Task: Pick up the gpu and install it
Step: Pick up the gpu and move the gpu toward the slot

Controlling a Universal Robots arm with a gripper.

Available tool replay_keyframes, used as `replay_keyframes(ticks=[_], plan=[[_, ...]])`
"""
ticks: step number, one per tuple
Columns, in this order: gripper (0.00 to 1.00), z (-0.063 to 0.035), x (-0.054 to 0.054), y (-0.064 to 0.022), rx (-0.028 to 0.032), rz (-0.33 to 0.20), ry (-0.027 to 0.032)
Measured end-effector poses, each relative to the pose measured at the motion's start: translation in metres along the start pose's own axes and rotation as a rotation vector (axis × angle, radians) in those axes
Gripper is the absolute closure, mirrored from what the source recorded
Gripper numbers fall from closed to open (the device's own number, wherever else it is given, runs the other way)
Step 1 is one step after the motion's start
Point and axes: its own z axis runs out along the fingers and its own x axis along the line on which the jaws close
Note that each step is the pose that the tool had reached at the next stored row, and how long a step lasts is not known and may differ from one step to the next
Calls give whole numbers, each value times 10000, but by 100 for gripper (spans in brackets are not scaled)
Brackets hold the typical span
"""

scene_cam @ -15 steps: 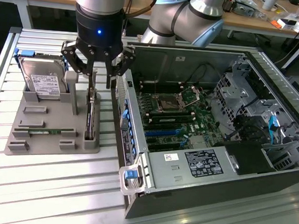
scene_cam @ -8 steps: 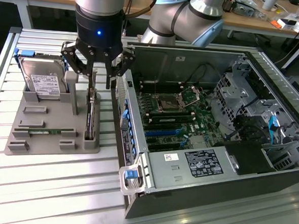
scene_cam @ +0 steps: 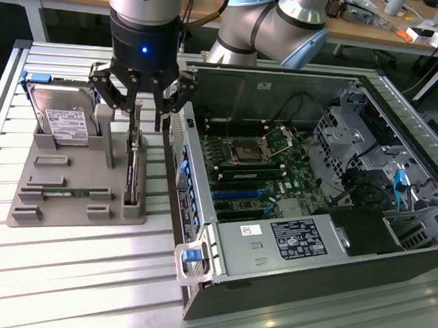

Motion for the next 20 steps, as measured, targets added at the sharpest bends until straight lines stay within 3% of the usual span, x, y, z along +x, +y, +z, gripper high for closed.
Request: replay_keyframes(ticks=[20], plan=[[58,71,13,-1,0,0,0]])
